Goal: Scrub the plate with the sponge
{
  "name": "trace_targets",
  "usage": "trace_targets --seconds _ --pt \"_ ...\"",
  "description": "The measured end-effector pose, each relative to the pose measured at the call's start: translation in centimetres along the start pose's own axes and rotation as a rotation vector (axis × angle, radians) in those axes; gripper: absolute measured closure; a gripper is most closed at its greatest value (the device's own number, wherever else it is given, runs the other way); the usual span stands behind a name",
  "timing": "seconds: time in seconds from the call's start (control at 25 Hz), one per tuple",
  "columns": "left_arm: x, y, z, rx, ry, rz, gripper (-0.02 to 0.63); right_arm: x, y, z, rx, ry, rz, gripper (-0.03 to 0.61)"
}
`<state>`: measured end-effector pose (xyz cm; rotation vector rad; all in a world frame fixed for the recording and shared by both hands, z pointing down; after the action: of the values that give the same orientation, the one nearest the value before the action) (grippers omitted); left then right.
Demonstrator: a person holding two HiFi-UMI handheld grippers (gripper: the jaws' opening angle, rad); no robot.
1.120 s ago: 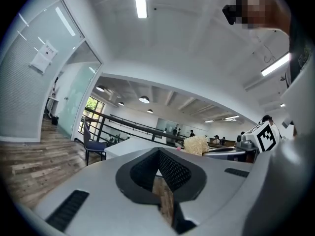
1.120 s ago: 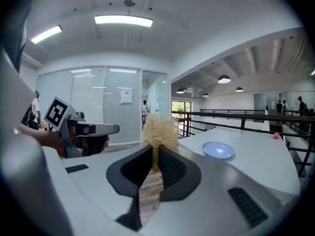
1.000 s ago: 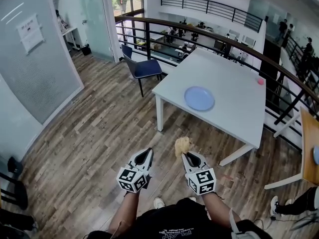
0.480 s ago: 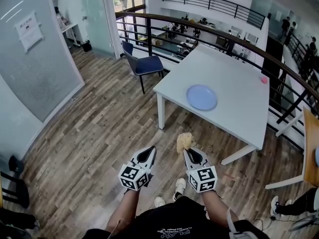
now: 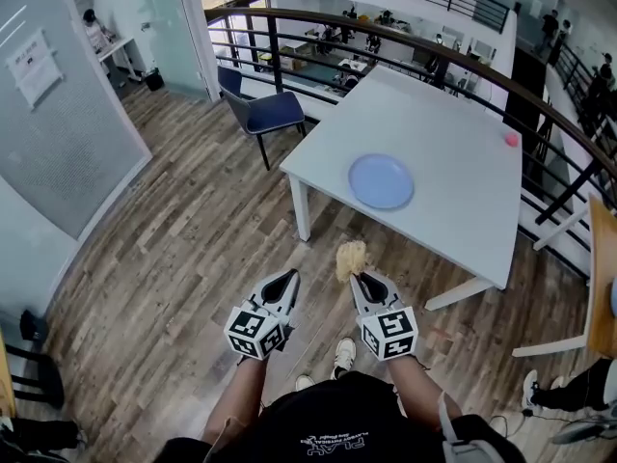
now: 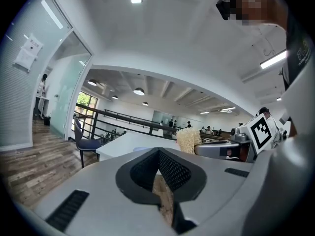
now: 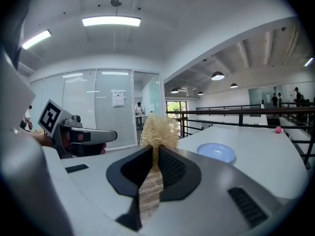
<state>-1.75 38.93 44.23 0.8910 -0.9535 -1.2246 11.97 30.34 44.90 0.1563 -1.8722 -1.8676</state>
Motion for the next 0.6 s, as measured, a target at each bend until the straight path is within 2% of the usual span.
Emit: trace_targets --seconds 0.6 --pt "9.7 -1.8 1.8 0.008 -0.058 0.034 0.604 5.6 -1.3 -8.7 0.017 -0.053 0.009 0.534"
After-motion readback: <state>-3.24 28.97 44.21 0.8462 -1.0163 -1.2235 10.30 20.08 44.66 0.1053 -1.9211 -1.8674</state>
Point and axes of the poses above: the fingertips, and each gripper's own axes: x forward along the fingers, z to its left, y out of its underside, the point moved 3 cm from there along -x, backward along the fingers, and after that the axes turned 6 degrees about -x, right-handed, at the moved point
